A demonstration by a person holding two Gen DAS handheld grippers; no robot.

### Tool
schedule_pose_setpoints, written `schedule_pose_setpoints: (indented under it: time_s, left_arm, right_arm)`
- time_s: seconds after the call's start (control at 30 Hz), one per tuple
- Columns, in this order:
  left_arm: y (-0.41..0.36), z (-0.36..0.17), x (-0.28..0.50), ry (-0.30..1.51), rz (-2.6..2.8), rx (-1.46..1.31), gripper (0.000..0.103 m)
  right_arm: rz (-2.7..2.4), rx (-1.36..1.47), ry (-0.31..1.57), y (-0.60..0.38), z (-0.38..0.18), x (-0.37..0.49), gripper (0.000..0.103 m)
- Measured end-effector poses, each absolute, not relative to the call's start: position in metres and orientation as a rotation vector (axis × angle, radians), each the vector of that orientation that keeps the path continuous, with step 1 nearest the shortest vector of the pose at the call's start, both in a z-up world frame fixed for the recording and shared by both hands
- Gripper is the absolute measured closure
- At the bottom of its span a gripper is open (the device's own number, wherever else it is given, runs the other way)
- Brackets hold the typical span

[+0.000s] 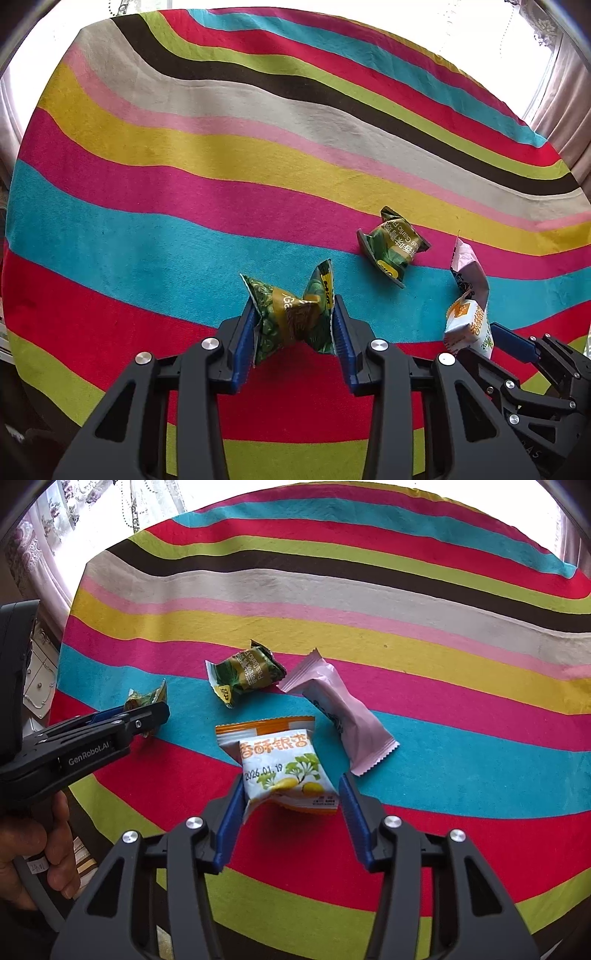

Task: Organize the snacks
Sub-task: 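Grasp the green garlic-bean bag with the left tool while the right tool grasps the orange-printed packet, then carry both bags over the white box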

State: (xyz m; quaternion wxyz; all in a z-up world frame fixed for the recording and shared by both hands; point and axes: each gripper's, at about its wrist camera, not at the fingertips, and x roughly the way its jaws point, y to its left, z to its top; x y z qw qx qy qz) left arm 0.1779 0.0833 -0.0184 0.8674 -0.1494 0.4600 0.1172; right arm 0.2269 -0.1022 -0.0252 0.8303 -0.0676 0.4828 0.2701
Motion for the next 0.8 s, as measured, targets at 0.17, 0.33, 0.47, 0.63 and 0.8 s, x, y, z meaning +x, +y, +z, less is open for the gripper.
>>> schedule_pose_setpoints:
  time_s: [0.17,0.33,0.47,0.63,0.8]
  left_arm:
    - [0.075,-0.008,0.169,0.947,0.235,-0.321,0.066]
    - [0.059,0.003,0.156,0.932,0.209,-0.323,0.066]
    - [0.04,0.014,0.147,0.921,0.176,-0.316,0.066]
    - [0.01,0.026,0.141,0.913,0.122,-0.298,0.066]
    - [-0.029,0.035,0.138,0.916,0.051,-0.269,0.066]
  right_arm:
    - [0.573,-0.126,1.011,-0.111,-0.017,0.22,0.054]
    - [0.567,-0.11,0.992,-0.124,-0.006,0.21,0.054]
    - [0.557,-0.091,0.973,-0.141,0.003,0.2,0.054]
    - [0.521,-0.047,0.953,-0.175,0.014,0.189,0.054]
    - [0.468,-0.018,0.936,-0.214,0.021,0.175,0.054]
